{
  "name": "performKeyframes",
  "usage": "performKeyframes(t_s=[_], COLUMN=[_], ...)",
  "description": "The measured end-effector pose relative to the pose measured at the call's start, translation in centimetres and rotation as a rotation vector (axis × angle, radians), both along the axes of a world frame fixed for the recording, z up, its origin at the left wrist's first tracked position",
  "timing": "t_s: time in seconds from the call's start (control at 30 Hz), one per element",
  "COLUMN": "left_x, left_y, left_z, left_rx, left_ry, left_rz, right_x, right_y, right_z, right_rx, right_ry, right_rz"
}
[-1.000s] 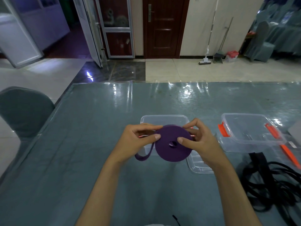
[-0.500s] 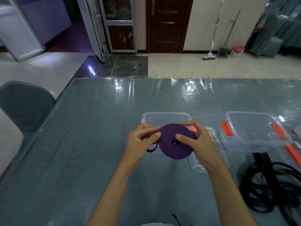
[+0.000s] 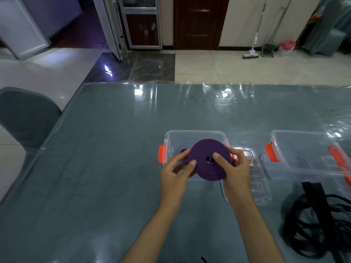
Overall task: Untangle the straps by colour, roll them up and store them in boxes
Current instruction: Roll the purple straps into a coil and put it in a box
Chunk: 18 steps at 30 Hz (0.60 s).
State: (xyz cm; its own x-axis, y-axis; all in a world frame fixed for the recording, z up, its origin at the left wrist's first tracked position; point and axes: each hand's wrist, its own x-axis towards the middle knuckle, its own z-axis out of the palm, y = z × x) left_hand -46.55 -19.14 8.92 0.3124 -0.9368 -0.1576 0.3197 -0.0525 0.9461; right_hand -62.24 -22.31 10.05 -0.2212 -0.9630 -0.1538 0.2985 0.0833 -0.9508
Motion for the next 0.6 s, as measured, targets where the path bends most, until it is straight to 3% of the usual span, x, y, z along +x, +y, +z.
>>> performKeyframes(t_s=[0.2, 0.47, 0.6], left_x=[-1.0, 0.5, 1.0], left_y=[-2.5, -8.5, -12.3], left_z=[0.6, 0.0, -3.2], left_rx=[0.113, 0.328, 0.44], left_ry=[0.113, 0.16, 0.006], left_rz=[0.127, -0.044, 0.021], right_x=[0.7, 1.0, 0.4], right_y=[-1.9, -5.6, -8.1], right_z=[-1.3, -3.2, -5.0], right_rx=[0.038, 0.127, 0.221], right_ry=[-0.048, -0.151, 0.186], right_rz=[-0.094, -0.006, 0.155])
